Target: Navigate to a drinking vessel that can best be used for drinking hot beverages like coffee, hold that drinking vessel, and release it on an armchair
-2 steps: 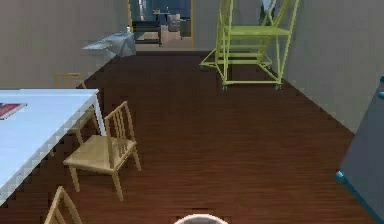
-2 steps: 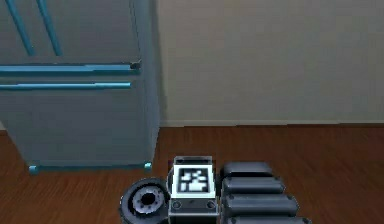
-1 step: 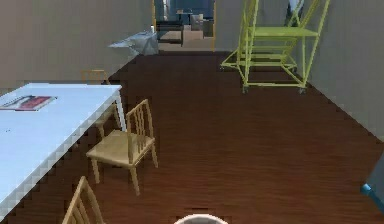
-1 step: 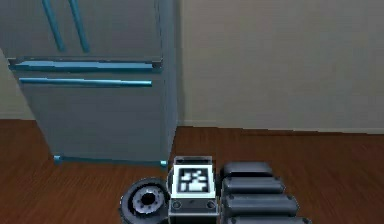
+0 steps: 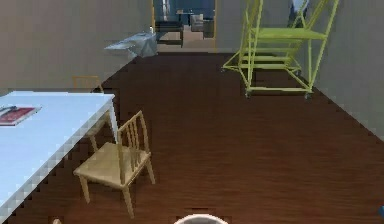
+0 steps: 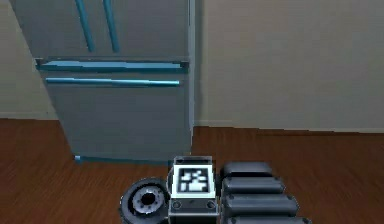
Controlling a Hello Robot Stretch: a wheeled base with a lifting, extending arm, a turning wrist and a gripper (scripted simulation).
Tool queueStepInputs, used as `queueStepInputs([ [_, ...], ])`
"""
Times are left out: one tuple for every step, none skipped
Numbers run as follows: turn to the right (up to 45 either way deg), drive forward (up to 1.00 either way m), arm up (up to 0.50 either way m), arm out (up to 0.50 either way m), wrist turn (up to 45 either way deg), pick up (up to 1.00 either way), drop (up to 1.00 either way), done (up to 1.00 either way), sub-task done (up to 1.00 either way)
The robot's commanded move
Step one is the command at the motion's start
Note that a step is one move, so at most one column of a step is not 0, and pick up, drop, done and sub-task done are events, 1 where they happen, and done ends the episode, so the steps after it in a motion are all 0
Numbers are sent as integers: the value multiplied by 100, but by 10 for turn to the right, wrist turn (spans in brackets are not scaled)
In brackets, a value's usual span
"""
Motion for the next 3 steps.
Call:
queueStepInputs([
  [30,0,0,0,0,0,0,0,0],
  [450,0,0,0,0,0,0,0,0],
  [450,0,0,0,0,0,0,0,0],
])
